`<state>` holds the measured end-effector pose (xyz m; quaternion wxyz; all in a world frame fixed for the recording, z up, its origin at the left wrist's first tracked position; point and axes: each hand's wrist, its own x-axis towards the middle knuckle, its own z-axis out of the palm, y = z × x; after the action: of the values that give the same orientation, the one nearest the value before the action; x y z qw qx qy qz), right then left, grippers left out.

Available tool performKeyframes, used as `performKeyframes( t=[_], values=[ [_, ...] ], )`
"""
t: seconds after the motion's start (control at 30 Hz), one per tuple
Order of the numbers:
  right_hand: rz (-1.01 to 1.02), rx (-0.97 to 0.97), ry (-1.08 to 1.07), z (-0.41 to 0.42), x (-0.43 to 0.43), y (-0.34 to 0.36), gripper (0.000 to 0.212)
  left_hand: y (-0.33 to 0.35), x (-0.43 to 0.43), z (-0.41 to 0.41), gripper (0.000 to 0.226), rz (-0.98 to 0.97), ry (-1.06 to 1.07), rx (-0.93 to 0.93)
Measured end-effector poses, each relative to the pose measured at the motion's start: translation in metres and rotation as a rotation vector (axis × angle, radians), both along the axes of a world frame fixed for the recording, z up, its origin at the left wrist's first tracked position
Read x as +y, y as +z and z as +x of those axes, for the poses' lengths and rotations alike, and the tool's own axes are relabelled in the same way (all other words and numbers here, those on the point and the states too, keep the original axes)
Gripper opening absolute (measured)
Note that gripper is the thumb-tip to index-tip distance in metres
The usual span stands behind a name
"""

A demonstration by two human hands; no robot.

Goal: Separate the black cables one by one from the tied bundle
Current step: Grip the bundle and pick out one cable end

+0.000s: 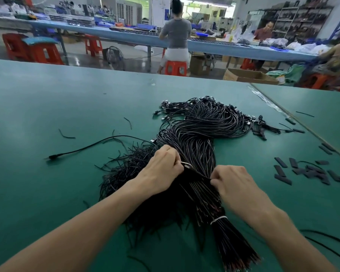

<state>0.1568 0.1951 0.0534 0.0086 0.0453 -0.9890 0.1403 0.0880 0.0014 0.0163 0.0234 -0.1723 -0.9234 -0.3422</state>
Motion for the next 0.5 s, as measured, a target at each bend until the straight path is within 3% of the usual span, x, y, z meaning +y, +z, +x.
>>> performKeyframes(
  t=[0.1, 0.3, 0.5],
  values=[
    [-0.082, -0.038, 0.001, 0.000, 0.028, 0.011, 0.016, 0.001, -0.001, -0.002, 0.014, 0.002, 0.001, -0.006],
    [-0.447, 0.152, -0.005, -0.008, 0.015, 0.026, 0.020, -0.001, 0.004, 0.001, 0.011, -0.032, -0.049, 0.030],
    [-0.673, 0.492, -0.112, -0.029, -0.013, 0.064, 0.017, 0.014, -0.004, 0.001, 0.008, -0.036, -0.137, 0.029]
  ],
)
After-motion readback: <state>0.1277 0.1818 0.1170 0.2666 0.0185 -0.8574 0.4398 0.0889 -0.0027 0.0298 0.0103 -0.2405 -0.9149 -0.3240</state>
